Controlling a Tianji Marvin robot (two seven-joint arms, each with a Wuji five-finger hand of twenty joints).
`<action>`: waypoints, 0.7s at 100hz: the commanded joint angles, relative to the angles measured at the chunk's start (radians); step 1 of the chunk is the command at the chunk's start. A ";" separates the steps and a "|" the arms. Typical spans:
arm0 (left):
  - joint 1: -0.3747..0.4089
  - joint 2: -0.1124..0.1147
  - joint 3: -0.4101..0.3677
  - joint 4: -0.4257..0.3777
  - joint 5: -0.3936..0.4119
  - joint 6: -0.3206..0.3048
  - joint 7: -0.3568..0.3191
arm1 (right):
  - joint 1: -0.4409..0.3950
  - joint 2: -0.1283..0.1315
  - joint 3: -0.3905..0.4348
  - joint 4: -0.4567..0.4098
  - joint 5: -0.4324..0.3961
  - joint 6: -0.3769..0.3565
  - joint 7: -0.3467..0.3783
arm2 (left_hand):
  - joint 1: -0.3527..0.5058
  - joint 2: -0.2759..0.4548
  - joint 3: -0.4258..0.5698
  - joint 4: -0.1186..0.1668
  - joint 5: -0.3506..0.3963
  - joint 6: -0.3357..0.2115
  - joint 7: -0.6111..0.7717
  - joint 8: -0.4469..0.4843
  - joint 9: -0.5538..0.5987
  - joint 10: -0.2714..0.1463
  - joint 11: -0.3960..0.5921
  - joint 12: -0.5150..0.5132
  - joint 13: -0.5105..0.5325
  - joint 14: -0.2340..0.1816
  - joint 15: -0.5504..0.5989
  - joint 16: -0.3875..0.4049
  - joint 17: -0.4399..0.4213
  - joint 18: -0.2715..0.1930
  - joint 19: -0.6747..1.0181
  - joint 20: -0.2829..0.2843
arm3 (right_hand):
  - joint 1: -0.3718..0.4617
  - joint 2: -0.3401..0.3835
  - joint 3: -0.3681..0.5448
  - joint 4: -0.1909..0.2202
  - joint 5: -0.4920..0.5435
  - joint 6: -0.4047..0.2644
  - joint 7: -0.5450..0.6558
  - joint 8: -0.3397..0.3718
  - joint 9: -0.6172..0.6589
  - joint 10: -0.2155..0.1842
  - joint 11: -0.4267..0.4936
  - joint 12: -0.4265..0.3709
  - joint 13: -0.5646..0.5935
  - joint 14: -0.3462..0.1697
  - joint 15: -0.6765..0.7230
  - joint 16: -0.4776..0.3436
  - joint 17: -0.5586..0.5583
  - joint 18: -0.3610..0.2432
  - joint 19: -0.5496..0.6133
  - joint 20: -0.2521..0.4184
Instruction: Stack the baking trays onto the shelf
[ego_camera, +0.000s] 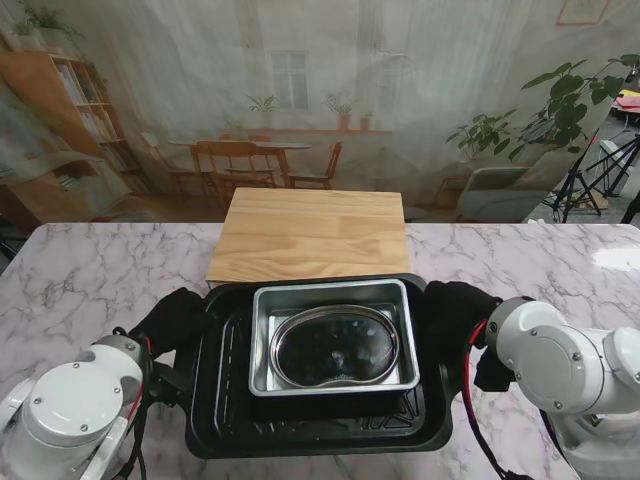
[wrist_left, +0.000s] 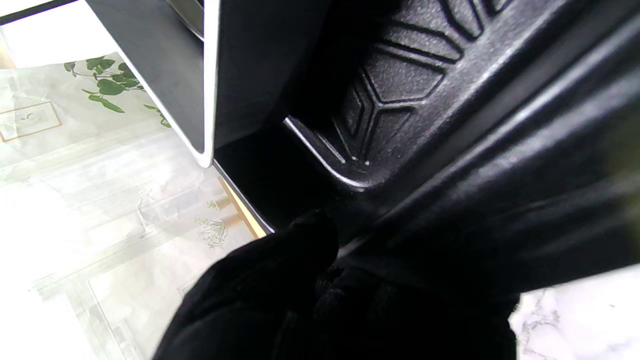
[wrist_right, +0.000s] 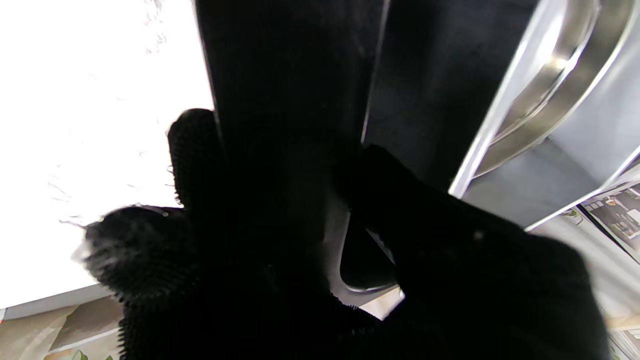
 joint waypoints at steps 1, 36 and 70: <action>-0.030 -0.024 0.069 -0.130 -0.056 -0.069 -0.083 | 0.007 -0.030 -0.070 -0.105 0.066 -0.053 0.039 | 0.059 0.012 0.045 0.007 0.300 -0.517 0.281 0.015 0.009 -0.313 0.135 0.035 0.054 -0.133 0.050 0.018 0.051 -0.250 0.004 0.010 | 0.180 -0.011 0.234 0.085 0.151 -0.684 0.005 -0.017 0.009 -0.030 0.023 0.006 0.096 -0.155 0.201 0.016 0.065 -0.159 0.059 0.018; -0.130 -0.022 0.069 -0.124 -0.076 -0.046 -0.101 | 0.073 -0.030 -0.085 -0.095 0.096 -0.019 0.025 | 0.059 0.011 0.046 0.008 0.308 -0.521 0.283 0.014 0.014 -0.316 0.135 0.036 0.058 -0.132 0.051 0.020 0.055 -0.249 0.008 0.008 | 0.181 -0.013 0.237 0.085 0.158 -0.683 0.000 -0.018 0.011 -0.030 0.021 0.007 0.096 -0.156 0.204 0.017 0.066 -0.160 0.061 0.021; -0.271 -0.024 0.091 -0.093 -0.093 0.040 -0.110 | 0.179 -0.035 -0.115 -0.041 0.130 0.037 -0.013 | 0.059 0.008 0.046 0.010 0.315 -0.521 0.278 0.014 0.020 -0.315 0.131 0.037 0.064 -0.134 0.051 0.022 0.059 -0.249 0.012 0.006 | 0.180 -0.015 0.239 0.084 0.166 -0.682 -0.002 -0.018 0.014 -0.030 0.022 0.009 0.096 -0.156 0.208 0.018 0.066 -0.160 0.062 0.023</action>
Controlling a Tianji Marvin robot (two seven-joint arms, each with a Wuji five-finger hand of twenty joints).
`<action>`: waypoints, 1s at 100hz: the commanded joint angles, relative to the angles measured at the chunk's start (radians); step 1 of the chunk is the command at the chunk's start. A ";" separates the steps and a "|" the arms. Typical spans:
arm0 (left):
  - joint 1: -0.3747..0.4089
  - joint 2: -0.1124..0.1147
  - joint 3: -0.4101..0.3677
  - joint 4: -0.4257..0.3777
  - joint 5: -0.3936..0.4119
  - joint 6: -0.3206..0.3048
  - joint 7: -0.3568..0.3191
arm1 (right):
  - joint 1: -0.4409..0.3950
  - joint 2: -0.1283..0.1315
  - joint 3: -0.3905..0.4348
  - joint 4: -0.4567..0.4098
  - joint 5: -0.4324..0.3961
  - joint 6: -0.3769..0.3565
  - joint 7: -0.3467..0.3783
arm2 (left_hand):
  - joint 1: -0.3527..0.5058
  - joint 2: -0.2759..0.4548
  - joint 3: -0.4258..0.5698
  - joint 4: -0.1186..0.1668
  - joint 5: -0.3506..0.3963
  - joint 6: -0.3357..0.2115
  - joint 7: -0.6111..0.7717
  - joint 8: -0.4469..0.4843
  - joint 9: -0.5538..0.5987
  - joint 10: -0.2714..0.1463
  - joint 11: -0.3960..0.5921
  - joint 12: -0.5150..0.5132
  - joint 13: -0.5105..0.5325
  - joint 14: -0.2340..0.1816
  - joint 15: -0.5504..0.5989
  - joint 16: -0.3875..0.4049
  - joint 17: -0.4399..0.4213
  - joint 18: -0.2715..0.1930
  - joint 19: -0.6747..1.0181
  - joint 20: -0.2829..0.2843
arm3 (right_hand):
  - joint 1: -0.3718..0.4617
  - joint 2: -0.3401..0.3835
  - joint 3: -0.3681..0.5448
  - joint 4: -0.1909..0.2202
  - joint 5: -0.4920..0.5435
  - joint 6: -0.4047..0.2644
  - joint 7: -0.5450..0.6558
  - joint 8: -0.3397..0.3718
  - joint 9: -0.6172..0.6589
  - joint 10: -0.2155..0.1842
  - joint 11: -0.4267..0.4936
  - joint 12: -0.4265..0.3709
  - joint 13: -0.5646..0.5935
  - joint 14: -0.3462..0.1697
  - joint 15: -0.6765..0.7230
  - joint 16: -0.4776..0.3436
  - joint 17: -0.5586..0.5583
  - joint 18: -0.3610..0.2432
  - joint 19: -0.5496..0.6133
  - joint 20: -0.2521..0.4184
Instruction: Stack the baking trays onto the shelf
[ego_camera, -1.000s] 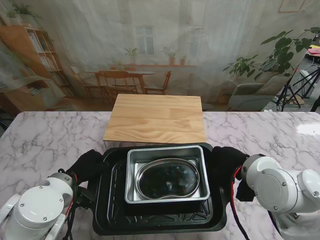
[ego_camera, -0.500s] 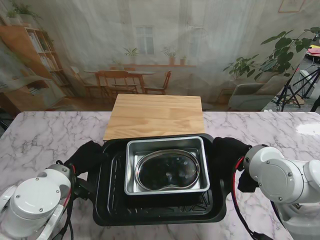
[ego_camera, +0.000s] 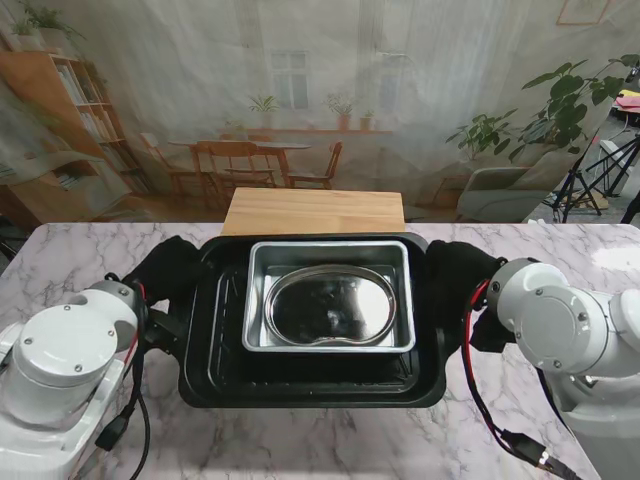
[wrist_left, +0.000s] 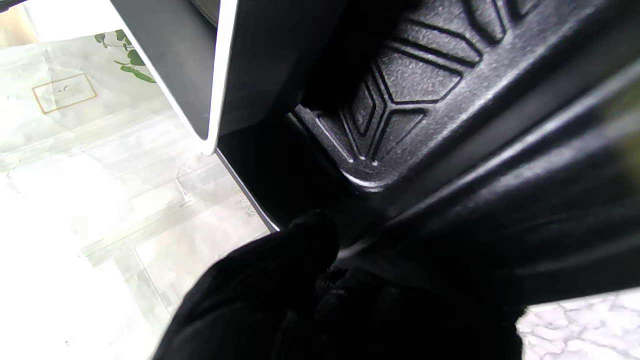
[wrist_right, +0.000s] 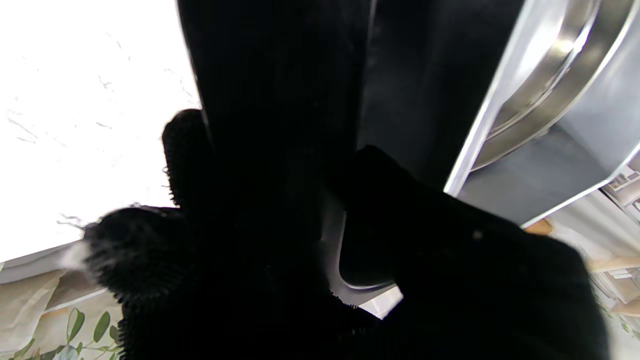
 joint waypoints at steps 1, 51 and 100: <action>-0.054 -0.037 0.077 -0.107 -0.070 -0.059 -0.076 | 0.023 -0.042 -0.079 -0.074 0.067 -0.033 0.024 | 0.059 0.009 0.046 0.010 0.318 -0.527 0.278 0.014 0.020 -0.359 0.132 0.036 0.064 -0.192 0.056 0.017 0.058 -0.317 0.001 0.006 | 0.177 -0.009 0.219 0.084 0.153 -0.683 0.000 -0.017 0.004 -0.040 0.022 0.010 0.096 -0.175 0.209 0.020 0.066 -0.169 0.062 0.019; -0.327 -0.055 0.151 0.071 -0.089 0.057 -0.056 | 0.312 -0.050 -0.264 0.124 0.136 0.143 -0.057 | 0.059 0.005 0.046 0.012 0.330 -0.528 0.264 0.014 0.030 -0.358 0.125 0.039 0.071 -0.189 0.055 0.021 0.065 -0.315 0.005 0.003 | 0.176 -0.008 0.220 0.082 0.169 -0.683 -0.005 -0.016 0.007 -0.043 0.022 0.016 0.095 -0.172 0.213 0.021 0.066 -0.163 0.063 0.021; -0.541 -0.082 0.209 0.292 -0.111 0.095 -0.029 | 0.544 -0.078 -0.393 0.325 0.209 0.229 -0.149 | 0.059 0.007 0.041 0.012 0.332 -0.528 0.252 0.014 0.030 -0.358 0.117 0.043 0.068 -0.189 0.050 0.024 0.058 -0.313 0.004 0.002 | 0.176 -0.009 0.219 0.082 0.178 -0.688 -0.007 -0.014 0.009 -0.045 0.020 0.021 0.095 -0.170 0.212 0.020 0.065 -0.161 0.061 0.021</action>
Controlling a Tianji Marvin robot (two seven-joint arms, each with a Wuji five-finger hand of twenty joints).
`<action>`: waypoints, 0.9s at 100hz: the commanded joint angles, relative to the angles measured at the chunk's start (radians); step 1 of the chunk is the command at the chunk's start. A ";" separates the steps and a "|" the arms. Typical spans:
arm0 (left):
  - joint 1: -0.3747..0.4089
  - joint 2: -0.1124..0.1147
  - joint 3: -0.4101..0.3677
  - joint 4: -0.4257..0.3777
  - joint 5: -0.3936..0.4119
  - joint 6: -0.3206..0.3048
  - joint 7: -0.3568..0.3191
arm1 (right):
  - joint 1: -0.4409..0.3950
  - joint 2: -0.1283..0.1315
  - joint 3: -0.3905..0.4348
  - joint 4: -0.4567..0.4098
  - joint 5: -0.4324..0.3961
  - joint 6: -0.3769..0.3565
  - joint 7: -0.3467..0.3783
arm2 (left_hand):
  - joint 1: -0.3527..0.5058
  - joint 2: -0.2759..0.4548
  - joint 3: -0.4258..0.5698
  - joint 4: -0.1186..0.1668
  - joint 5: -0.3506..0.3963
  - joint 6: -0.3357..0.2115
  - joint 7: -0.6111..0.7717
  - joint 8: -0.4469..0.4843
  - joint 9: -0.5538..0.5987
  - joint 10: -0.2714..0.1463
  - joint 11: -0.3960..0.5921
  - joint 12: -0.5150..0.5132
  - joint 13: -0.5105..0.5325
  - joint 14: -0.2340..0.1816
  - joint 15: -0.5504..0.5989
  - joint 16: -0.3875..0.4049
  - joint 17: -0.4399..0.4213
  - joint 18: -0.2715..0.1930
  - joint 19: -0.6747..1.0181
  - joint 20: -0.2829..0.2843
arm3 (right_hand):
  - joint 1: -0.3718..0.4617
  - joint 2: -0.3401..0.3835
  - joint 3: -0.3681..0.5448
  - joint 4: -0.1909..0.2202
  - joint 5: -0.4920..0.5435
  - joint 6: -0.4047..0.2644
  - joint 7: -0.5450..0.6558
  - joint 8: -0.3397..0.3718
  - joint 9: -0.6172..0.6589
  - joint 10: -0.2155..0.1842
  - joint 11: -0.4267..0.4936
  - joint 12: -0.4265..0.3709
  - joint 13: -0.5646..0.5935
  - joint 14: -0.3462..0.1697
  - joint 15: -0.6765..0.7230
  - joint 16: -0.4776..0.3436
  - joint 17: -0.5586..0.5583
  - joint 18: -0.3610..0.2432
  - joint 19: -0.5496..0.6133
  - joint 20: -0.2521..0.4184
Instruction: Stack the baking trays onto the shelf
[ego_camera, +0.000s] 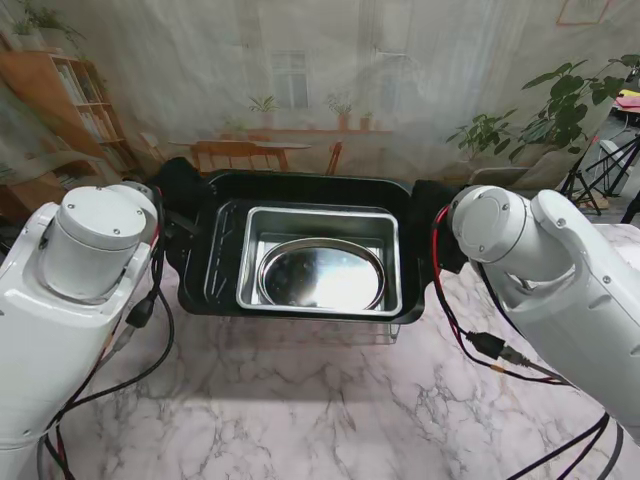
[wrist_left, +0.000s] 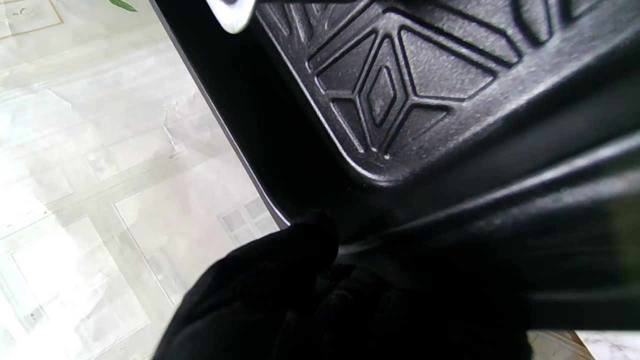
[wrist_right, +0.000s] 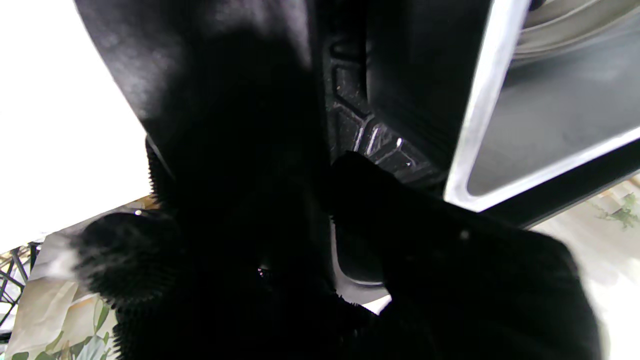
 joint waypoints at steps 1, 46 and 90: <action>-0.043 -0.060 0.045 -0.046 -0.048 -0.045 -0.047 | 0.031 -0.066 -0.029 -0.044 0.042 -0.015 0.004 | 0.059 0.007 0.040 0.012 0.259 -0.522 0.251 0.013 0.013 -0.409 0.115 0.041 0.068 -0.273 0.108 0.028 0.058 -0.418 0.002 0.004 | 0.132 0.005 0.157 0.077 0.141 -0.685 -0.003 -0.013 -0.016 -0.059 0.021 0.009 0.152 -0.251 0.222 0.021 0.065 -0.235 0.059 0.014; -0.192 -0.118 0.096 0.186 -0.074 -0.058 0.058 | 0.182 -0.116 -0.117 0.181 0.088 -0.015 -0.097 | 0.059 0.010 0.033 0.013 0.256 -0.524 0.243 0.014 0.009 -0.408 0.107 0.043 0.062 -0.276 0.099 0.028 0.052 -0.421 -0.004 0.003 | 0.130 0.013 0.149 0.078 0.150 -0.699 -0.005 -0.010 -0.016 -0.064 0.017 0.013 0.150 -0.244 0.206 0.014 0.061 -0.224 0.046 0.008; -0.230 -0.166 0.133 0.356 -0.093 -0.067 0.150 | 0.258 -0.178 -0.227 0.373 0.135 -0.018 -0.210 | 0.059 0.021 0.018 0.010 0.236 -0.536 0.233 0.011 -0.016 -0.441 0.098 0.035 0.034 -0.288 0.074 0.024 0.023 -0.429 -0.030 0.000 | 0.122 0.064 0.099 0.082 0.143 -0.724 0.008 0.006 -0.038 -0.076 -0.007 0.007 0.148 -0.224 0.097 -0.023 0.037 -0.175 -0.042 -0.042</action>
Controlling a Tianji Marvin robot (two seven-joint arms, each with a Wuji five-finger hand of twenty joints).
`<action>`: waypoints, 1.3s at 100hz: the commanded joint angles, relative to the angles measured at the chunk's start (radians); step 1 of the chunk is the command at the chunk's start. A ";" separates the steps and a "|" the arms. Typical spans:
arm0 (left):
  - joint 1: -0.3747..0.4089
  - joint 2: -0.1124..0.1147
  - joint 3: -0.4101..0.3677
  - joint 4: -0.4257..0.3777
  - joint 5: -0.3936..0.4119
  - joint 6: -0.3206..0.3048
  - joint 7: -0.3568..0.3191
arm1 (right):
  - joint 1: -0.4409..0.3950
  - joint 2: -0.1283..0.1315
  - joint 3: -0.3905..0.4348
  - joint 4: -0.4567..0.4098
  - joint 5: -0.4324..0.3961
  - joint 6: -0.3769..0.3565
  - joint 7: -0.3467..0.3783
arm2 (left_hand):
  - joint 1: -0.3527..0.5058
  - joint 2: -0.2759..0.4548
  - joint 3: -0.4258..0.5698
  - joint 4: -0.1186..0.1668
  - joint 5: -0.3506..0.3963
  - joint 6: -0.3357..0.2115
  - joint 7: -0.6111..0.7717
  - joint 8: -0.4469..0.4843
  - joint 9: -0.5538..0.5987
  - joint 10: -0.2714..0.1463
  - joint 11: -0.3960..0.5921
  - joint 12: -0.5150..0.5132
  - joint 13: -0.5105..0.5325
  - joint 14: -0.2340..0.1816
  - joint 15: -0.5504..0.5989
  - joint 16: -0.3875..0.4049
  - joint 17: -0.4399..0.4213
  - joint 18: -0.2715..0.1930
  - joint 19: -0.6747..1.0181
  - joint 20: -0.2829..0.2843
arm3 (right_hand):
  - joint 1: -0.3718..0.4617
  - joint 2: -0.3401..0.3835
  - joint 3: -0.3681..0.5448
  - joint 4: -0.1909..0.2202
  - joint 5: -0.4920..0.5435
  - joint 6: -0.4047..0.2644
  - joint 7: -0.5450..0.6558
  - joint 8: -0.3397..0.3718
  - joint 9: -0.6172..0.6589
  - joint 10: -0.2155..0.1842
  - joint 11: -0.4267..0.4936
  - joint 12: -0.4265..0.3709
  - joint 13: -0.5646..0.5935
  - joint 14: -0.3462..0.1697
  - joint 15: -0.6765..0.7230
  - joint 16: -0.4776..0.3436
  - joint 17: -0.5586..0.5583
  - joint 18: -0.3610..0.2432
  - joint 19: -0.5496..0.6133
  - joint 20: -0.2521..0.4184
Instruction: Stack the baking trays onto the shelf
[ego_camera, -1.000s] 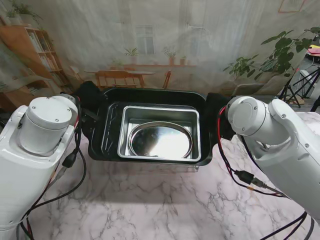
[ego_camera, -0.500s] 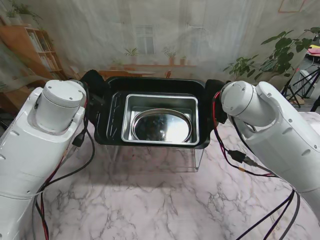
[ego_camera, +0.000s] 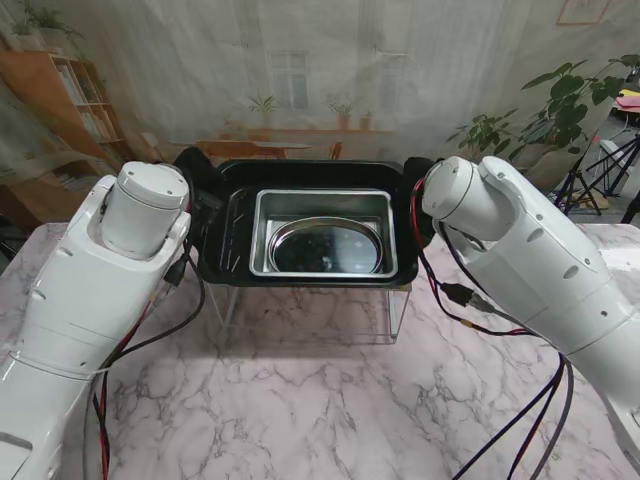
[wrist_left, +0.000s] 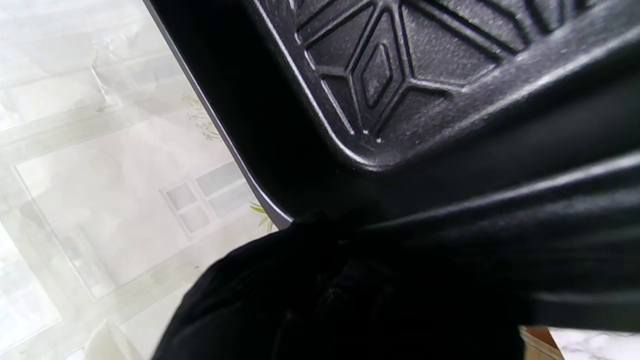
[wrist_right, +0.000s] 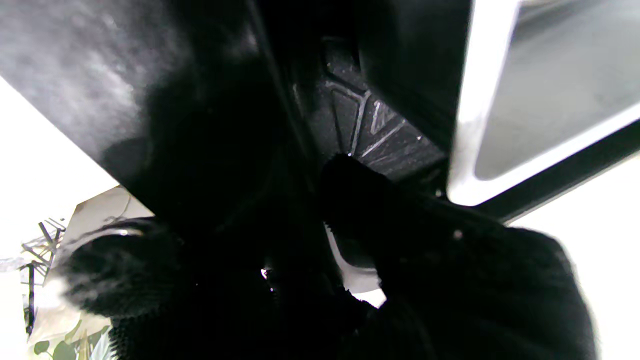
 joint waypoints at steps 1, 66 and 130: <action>-0.023 -0.050 0.026 -0.013 -0.025 -0.033 -0.028 | 0.004 -0.055 -0.027 -0.015 0.015 -0.021 0.002 | 0.059 0.021 0.018 0.009 0.164 -0.412 0.173 0.005 -0.026 -0.353 0.056 0.019 0.032 -0.211 0.069 0.020 0.023 -0.359 0.013 -0.013 | 0.101 0.075 0.079 0.059 0.086 -0.622 0.012 0.006 -0.057 -0.038 -0.008 0.005 0.139 -0.206 0.083 -0.015 0.022 -0.231 -0.094 -0.045; -0.054 -0.090 0.036 0.153 -0.085 -0.057 0.029 | 0.005 -0.080 -0.072 0.099 0.029 -0.011 -0.047 | 0.059 0.021 -0.234 0.062 -0.028 -0.366 -0.042 -0.052 -0.250 -0.290 -0.067 -0.113 -0.201 -0.196 -0.135 -0.100 -0.192 -0.353 -0.228 -0.037 | -0.003 0.220 -0.171 0.153 -0.015 -0.609 -0.029 -0.020 -0.260 -0.032 -0.144 -0.109 -0.119 -0.132 -0.246 -0.076 -0.339 -0.152 -0.331 -0.090; -0.014 -0.056 -0.037 0.097 -0.095 -0.053 -0.027 | -0.101 -0.070 0.061 0.039 -0.023 -0.009 -0.103 | -0.160 0.127 -0.589 0.110 -0.290 -0.419 -0.301 -0.149 -0.664 -0.342 -0.346 -0.422 -0.693 -0.261 -0.470 -0.344 -0.683 -0.360 -0.751 -0.136 | -0.442 0.348 -0.572 0.252 -0.207 -0.636 -0.144 -0.003 -0.719 -0.094 -0.296 -0.262 -0.748 -0.163 -0.573 -0.223 -0.917 -0.203 -0.618 -0.009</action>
